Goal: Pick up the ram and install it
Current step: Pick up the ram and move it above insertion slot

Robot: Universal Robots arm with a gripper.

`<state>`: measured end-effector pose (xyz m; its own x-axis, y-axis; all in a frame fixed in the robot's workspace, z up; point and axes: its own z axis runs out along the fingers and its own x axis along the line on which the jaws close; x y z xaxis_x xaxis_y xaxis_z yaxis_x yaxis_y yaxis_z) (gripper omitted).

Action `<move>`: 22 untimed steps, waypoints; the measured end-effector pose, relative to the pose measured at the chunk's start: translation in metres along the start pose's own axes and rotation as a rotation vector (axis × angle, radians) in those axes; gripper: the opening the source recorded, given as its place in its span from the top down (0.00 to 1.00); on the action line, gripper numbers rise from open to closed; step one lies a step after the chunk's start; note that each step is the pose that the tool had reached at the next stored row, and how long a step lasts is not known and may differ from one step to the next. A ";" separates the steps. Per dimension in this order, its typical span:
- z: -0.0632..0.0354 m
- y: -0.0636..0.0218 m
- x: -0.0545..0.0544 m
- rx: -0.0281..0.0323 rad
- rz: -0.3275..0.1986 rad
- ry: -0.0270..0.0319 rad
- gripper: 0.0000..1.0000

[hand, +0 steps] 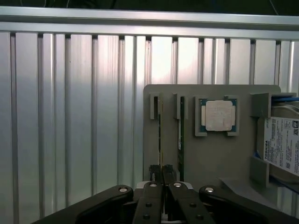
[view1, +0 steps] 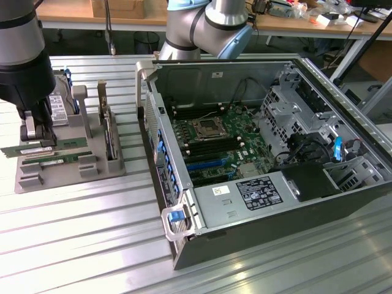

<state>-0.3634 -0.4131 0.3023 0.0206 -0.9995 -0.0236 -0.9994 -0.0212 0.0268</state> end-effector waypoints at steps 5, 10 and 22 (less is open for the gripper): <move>-0.0072 0.0002 0.000 0.0000 0.000 0.0000 0.88; -0.0169 0.0005 0.000 0.0000 0.000 0.0000 0.88; -0.0450 0.0012 -0.001 0.0000 0.000 0.0000 0.88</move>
<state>-0.3634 -0.4131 0.3472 0.0206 -0.9995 -0.0236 -0.9994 -0.0212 0.0267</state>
